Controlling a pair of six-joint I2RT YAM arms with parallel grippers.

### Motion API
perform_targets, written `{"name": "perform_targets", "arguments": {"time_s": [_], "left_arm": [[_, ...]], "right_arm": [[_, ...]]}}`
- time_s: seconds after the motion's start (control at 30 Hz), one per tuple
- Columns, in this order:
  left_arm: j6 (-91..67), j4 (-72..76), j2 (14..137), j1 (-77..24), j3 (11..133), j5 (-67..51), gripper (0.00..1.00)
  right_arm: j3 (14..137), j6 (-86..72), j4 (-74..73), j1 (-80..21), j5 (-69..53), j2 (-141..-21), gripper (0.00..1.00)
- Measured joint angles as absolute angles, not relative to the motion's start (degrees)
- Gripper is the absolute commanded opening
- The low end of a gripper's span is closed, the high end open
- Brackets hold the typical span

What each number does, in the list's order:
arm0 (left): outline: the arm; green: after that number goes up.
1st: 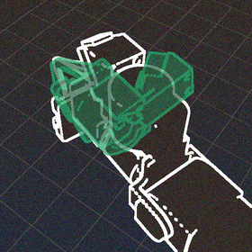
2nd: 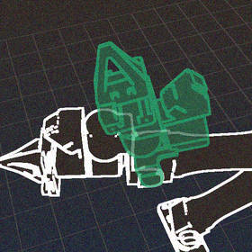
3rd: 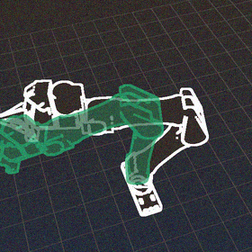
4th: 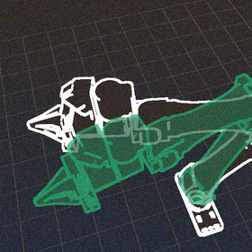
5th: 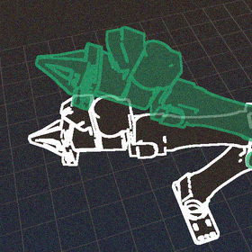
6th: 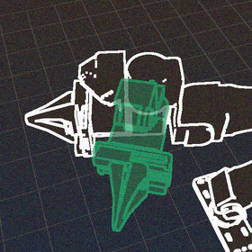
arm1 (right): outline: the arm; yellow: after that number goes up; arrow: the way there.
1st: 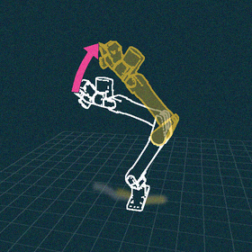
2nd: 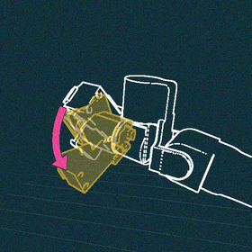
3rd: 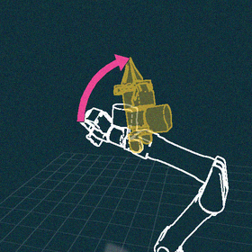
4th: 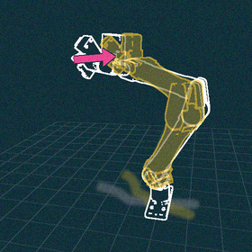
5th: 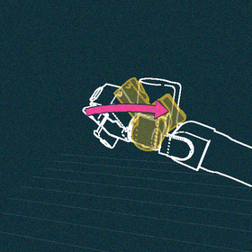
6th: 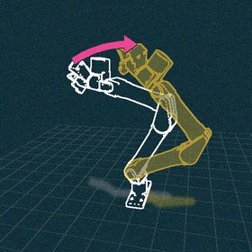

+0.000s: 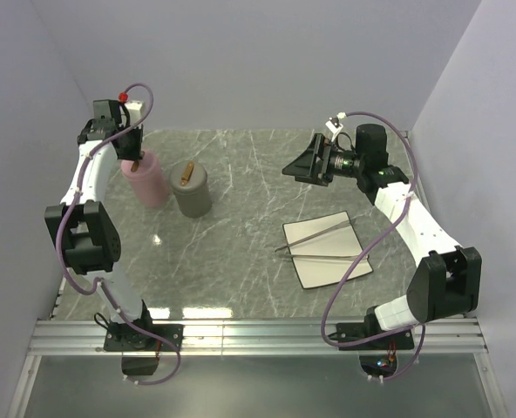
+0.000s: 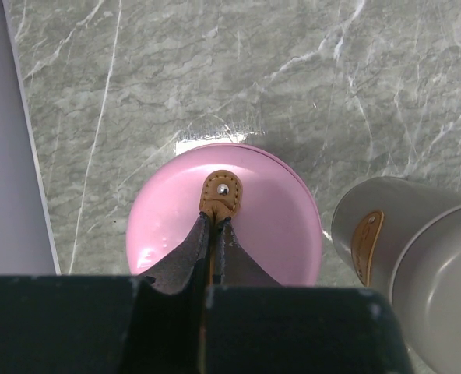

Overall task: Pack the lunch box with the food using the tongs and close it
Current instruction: Close the box lid on the packing box, then move the packing box to the center of the board.

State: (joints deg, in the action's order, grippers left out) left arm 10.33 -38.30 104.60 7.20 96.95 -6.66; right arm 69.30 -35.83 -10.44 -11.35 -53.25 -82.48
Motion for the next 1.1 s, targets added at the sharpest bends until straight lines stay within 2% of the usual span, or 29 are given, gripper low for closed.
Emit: {"name": "perform_targets", "arguments": {"time_s": [0.27,0.33,0.37,0.43,0.6,0.7,0.83,0.9,0.93,0.97,1.1], "left_arm": [[11.0,-36.1,103.3,7.2,94.7,-6.6,0.02],[11.4,-35.5,102.9,7.2,94.0,-6.6,0.08],[11.6,-35.4,102.7,7.2,93.8,-6.7,0.16],[12.1,-35.2,102.5,7.2,93.4,-6.7,0.25],[12.3,-37.8,102.5,7.2,94.5,-7.1,0.32],[12.2,-40.9,102.9,7.2,97.6,-7.7,0.35],[12.2,-43.2,103.0,7.3,103.0,-8.2,0.45],[12.0,-43.9,103.2,7.6,106.0,-8.4,0.46],[11.7,-44.3,103.5,7.9,107.4,-8.6,0.50],[11.3,-44.5,103.8,8.2,109.0,-8.9,0.58],[9.1,-44.8,105.6,10.9,112.4,-10.3,0.64]], "right_arm": [[69.3,-35.2,-10.8,-11.4,-53.2,-82.5,1.00],[69.3,-35.2,-10.8,-11.4,-53.2,-82.5,1.00],[69.3,-35.2,-10.8,-11.4,-53.2,-82.5,1.00],[69.3,-35.2,-10.8,-11.4,-53.2,-82.5,1.00],[69.3,-34.9,-10.9,-11.4,-53.2,-82.5,1.00],[69.3,-34.8,-11.3,-11.4,-53.2,-82.5,1.00],[69.3,-34.8,-11.2,-11.4,-53.2,-82.5,1.00],[69.3,-34.8,-11.2,-11.4,-53.3,-82.5,1.00],[69.3,-34.8,-11.2,-11.4,-53.3,-82.5,1.00],[69.3,-34.8,-11.3,-11.4,-53.3,-82.5,1.00],[69.3,-34.8,-11.3,-11.4,-53.3,-82.5,1.00]]}}
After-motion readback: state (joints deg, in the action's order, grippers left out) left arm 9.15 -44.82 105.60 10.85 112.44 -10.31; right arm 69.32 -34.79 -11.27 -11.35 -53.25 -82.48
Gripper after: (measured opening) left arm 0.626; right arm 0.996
